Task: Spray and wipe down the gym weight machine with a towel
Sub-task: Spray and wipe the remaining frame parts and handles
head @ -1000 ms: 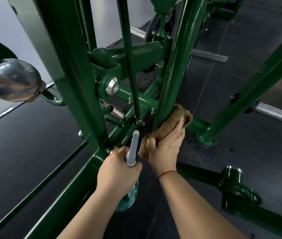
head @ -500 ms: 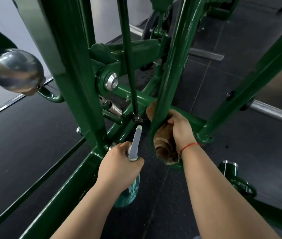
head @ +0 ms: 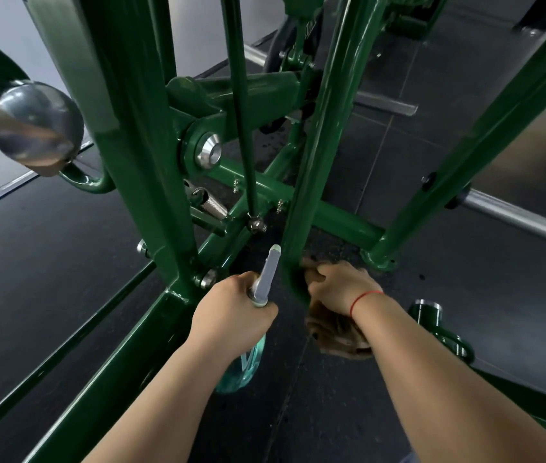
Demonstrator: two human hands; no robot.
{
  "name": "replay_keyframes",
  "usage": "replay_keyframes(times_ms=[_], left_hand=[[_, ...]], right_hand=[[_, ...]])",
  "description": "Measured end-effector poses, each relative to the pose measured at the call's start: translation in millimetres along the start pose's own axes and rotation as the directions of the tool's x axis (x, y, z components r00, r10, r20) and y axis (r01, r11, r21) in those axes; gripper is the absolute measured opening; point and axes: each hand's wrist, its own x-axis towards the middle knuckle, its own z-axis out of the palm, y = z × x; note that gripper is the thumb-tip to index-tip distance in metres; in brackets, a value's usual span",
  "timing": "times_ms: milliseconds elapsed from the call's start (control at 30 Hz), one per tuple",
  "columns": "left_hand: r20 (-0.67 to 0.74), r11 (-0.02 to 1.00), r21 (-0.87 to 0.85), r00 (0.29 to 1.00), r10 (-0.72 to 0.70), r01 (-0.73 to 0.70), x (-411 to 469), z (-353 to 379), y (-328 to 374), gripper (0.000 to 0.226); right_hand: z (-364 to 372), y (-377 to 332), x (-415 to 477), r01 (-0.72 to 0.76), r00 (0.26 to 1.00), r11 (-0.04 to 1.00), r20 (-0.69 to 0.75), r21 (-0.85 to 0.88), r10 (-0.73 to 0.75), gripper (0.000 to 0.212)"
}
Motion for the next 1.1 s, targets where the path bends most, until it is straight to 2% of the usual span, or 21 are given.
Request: replay_keyframes(times_ms=[33,100,133,267,400,467,567,667,733,800,867,933,1000,1100], left_hand=[[0.011,1.000,0.008,1.000,0.003,-0.003,1.3,1.6,-0.5,0.015],[0.028,1.000,0.019,1.000,0.011,-0.011,3.5,3.6,-0.7,0.016],[0.033,1.000,0.027,0.999,0.013,-0.014,4.5,4.0,-0.7,0.016],[0.031,0.998,0.050,0.999,0.025,-0.027,6.8,4.9,1.3,0.014],[0.022,0.999,0.028,0.999,0.027,-0.027,4.7,5.2,1.7,0.015],[0.006,0.999,0.022,1.000,0.029,-0.029,3.5,2.5,0.2,0.014],[-0.019,0.999,0.036,1.000,0.012,-0.011,1.2,-4.0,-4.2,0.014],[-0.048,0.996,0.092,0.999,0.008,-0.004,0.5,-9.3,-8.9,0.014],[-0.055,0.996,0.085,0.998,-0.002,0.007,1.2,-10.3,-10.2,0.010],[-0.075,0.999,0.048,0.997,-0.005,0.009,2.2,-10.4,-9.2,0.007],[-0.109,1.000,0.020,0.994,0.000,0.003,3.4,-10.2,-7.4,0.006],[-0.142,1.000,-0.003,0.990,-0.011,0.010,3.9,-10.1,-6.3,0.013],[-0.161,1.000,-0.006,0.987,-0.015,0.014,3.9,-10.2,-5.8,0.011],[-0.163,1.000,0.006,0.986,-0.019,0.020,2.2,-10.7,-6.2,0.004]], right_hand=[[-4.9,2.8,-2.1,-0.025,0.999,0.998,0.022,-0.055,0.026,0.046],[-13.2,10.7,-6.8,-0.084,0.995,0.989,0.035,-0.122,0.089,0.053],[-18.0,15.4,-8.8,-0.120,0.992,0.983,0.020,-0.139,0.124,0.056],[-35.6,30.0,-14.7,-0.245,0.969,0.957,-0.047,-0.154,0.241,0.037],[-10.3,17.0,-14.0,-0.293,0.954,0.906,-0.154,-0.304,0.257,0.046],[8.0,4.0,-13.0,-0.245,0.959,0.923,-0.211,-0.295,0.187,0.046],[27.0,-14.8,-17.6,-0.049,0.956,0.991,-0.294,-0.123,0.011,0.043],[25.9,-26.5,-24.9,0.045,0.963,0.997,-0.270,0.064,-0.026,0.044],[12.0,-25.1,-31.5,0.120,0.961,0.985,-0.265,0.126,-0.083,0.034],[-2.4,-22.7,-41.1,0.245,0.916,0.969,-0.337,0.043,-0.217,0.024],[-3.9,-20.5,-45.6,0.361,0.809,0.909,-0.414,-0.209,-0.417,0.026],[6.2,-16.8,-42.7,0.422,0.707,0.798,-0.394,-0.431,-0.587,0.028],[15.4,-8.4,-36.6,0.424,0.704,0.761,-0.350,-0.491,-0.618,0.029],[18.0,4.3,-32.5,0.475,0.705,0.740,-0.298,-0.475,-0.644,0.032]])
